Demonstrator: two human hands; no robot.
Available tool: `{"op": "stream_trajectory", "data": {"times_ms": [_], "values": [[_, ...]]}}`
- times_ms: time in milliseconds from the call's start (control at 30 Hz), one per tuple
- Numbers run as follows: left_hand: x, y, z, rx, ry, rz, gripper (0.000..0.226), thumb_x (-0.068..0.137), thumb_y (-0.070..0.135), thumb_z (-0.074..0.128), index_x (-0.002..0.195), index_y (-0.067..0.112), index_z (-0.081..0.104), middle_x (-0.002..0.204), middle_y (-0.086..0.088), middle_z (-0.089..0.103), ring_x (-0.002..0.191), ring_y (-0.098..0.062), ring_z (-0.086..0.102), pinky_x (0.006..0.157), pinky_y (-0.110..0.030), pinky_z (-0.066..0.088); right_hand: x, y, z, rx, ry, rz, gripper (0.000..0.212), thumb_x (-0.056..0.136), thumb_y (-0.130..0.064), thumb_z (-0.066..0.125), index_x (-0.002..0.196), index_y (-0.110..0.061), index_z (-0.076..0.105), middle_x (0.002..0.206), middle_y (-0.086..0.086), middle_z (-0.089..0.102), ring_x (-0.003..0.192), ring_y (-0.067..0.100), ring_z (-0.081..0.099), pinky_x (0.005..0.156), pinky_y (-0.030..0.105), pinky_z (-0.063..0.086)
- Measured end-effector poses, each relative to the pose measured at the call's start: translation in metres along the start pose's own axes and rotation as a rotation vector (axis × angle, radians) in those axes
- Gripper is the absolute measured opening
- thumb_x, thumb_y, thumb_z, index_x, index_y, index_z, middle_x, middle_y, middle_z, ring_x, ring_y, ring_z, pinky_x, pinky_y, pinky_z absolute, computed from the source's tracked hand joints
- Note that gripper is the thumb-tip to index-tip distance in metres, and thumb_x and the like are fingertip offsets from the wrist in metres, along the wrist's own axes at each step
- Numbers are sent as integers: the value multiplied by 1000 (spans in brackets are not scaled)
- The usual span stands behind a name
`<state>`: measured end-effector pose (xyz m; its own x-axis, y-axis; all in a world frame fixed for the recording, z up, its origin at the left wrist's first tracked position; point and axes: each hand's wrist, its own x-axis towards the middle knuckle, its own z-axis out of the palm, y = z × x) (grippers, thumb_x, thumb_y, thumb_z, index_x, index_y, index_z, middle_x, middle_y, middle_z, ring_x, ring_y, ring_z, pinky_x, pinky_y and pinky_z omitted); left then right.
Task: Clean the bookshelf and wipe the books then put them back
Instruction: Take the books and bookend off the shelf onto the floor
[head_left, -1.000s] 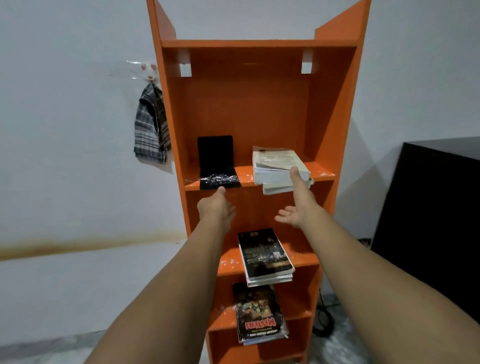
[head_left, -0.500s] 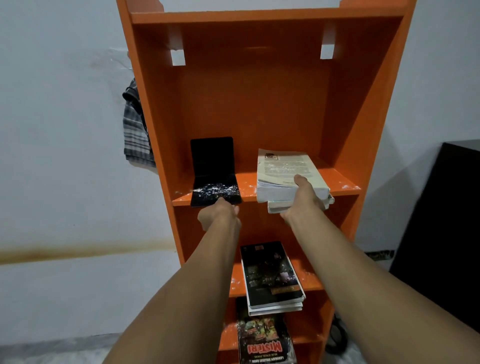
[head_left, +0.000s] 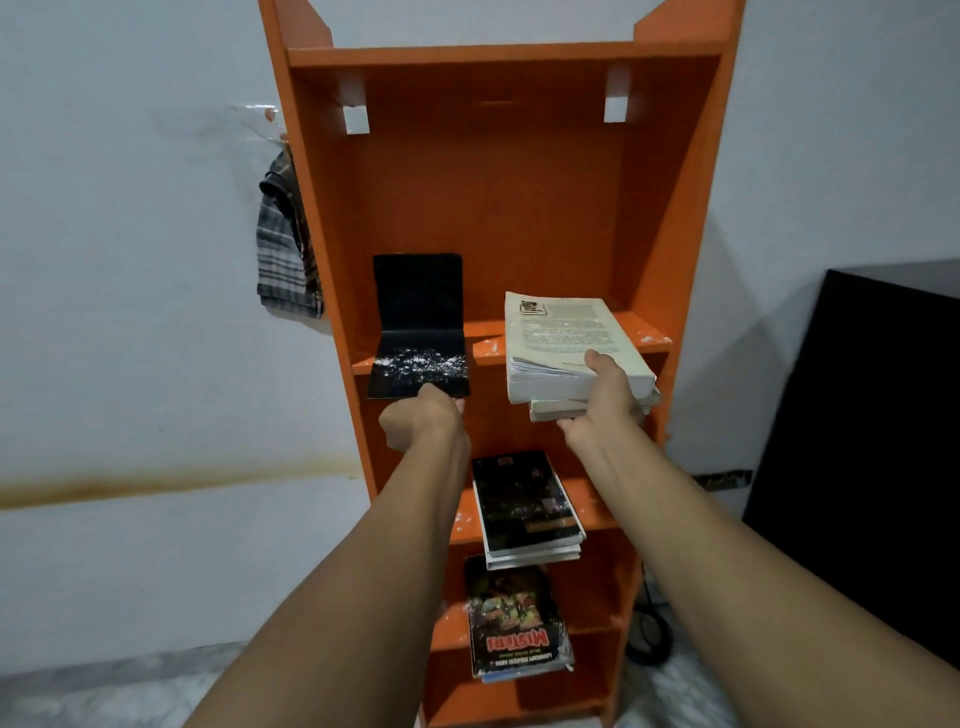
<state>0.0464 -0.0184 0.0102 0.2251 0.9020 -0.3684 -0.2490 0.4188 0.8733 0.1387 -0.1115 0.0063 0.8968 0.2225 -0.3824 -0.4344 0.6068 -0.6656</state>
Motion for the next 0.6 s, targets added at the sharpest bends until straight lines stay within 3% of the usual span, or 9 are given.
{"op": "stream_trajectory", "data": {"times_ms": [67, 100, 200, 300, 400, 600], "values": [[-16, -3, -22, -32, 25, 17, 10, 94, 4, 59, 101, 6, 52, 101, -15, 65, 60, -18, 65, 49, -23, 52, -29, 4, -21, 10, -27, -22, 35, 75, -14, 77, 100, -18, 52, 94, 7, 69, 75, 26, 70, 56, 41, 58], [-27, -6, -33, -41, 29, 28, 11, 93, 3, 59, 97, 6, 50, 96, -13, 64, 55, -16, 63, 46, -21, 51, -46, 6, -32, 10, -23, -31, 34, 76, -14, 76, 99, -19, 52, 94, 7, 69, 75, 26, 70, 58, 41, 59], [-71, -9, -83, -71, 9, 12, 9, 92, 1, 59, 96, 6, 53, 93, -11, 66, 67, -22, 69, 48, -22, 54, -99, 13, -70, 13, 31, -54, 31, 76, -12, 75, 91, -19, 49, 93, 8, 68, 75, 26, 69, 63, 44, 60], [-106, -21, -132, -49, -1, -13, 5, 92, 2, 58, 96, 5, 58, 82, -9, 68, 70, -23, 72, 60, -29, 60, -148, 26, -111, 5, 56, -34, 47, 74, -14, 76, 112, -16, 48, 100, 11, 66, 80, 30, 69, 65, 47, 60], [-131, -36, -171, -13, 10, -46, 7, 89, 1, 59, 96, 4, 61, 87, -12, 70, 65, -22, 72, 65, -33, 61, -189, 42, -151, -4, 129, -35, 53, 74, -12, 76, 116, -15, 44, 102, 12, 64, 83, 31, 68, 71, 52, 59], [-158, -83, -224, 37, 68, -92, 9, 89, 4, 59, 96, 8, 55, 87, -10, 69, 68, -21, 71, 64, -31, 60, -231, 72, -217, -15, 168, 29, 43, 74, -12, 77, 110, -12, 53, 100, 14, 68, 82, 33, 70, 62, 48, 60]]}}
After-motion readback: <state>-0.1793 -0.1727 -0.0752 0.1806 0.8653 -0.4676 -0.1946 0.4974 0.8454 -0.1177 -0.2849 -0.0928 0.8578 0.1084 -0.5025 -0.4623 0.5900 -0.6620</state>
